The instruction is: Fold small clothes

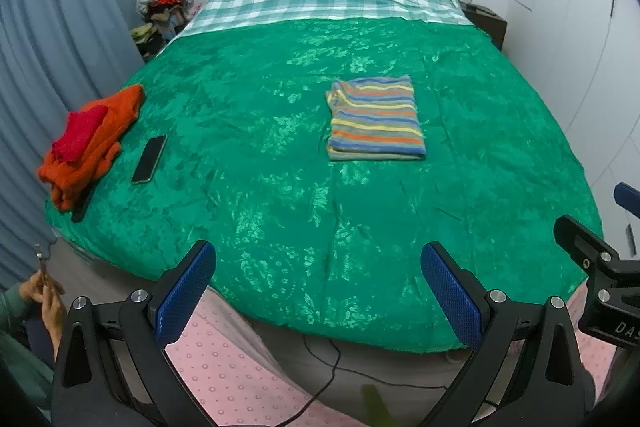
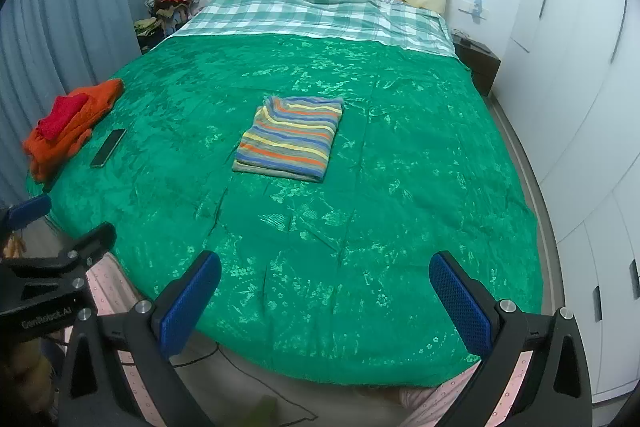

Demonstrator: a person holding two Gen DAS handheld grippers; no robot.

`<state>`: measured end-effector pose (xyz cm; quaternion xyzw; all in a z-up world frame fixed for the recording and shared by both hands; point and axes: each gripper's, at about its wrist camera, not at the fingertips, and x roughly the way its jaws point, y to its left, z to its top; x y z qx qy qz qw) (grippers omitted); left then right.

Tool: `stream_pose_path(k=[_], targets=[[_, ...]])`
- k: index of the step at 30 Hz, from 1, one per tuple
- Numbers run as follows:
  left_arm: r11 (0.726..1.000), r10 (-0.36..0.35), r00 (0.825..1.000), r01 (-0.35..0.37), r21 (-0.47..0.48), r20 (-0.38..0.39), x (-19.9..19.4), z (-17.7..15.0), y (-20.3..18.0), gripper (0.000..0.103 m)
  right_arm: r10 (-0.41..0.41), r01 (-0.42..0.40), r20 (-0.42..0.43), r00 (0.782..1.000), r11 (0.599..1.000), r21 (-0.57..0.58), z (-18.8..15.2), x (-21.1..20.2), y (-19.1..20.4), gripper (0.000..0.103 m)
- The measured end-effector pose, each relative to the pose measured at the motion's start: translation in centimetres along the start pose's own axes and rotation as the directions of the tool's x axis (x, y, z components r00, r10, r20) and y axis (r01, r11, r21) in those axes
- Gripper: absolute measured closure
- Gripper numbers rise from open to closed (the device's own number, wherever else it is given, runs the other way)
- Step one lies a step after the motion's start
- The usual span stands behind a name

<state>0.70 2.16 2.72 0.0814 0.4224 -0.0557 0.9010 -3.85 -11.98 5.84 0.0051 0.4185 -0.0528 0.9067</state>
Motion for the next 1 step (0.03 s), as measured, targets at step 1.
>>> stream_pose_path(k=[1], targets=[[1.0,0.006,1.0,-0.006,0.004,0.004,-0.09,0.01,-0.09,0.0,0.0,0.0,0.001,1.0,1.0,0.002,-0.05,0.02,-0.01,0.001]])
